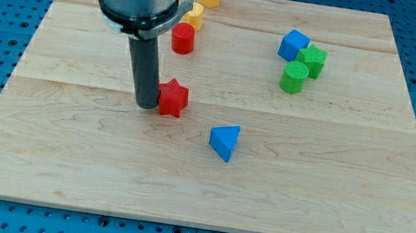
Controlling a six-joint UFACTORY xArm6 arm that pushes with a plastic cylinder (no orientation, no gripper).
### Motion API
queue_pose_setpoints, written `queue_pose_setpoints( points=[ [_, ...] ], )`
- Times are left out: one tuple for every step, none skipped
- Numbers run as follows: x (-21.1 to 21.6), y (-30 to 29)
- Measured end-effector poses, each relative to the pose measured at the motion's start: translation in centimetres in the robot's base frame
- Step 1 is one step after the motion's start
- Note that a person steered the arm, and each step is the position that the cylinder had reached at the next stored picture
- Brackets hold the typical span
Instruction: Slide the red blocks below the heart
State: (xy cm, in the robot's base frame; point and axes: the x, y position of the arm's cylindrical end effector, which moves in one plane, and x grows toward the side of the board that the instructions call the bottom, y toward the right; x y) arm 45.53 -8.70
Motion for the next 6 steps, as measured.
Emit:
queue_pose_setpoints(
  points=[
    [2.2, 0.6],
    [4.9, 2.9],
    [3.5, 3.6],
    [-0.8, 3.0],
    [-3.3, 3.2],
    [-3.8, 3.3]
  ],
)
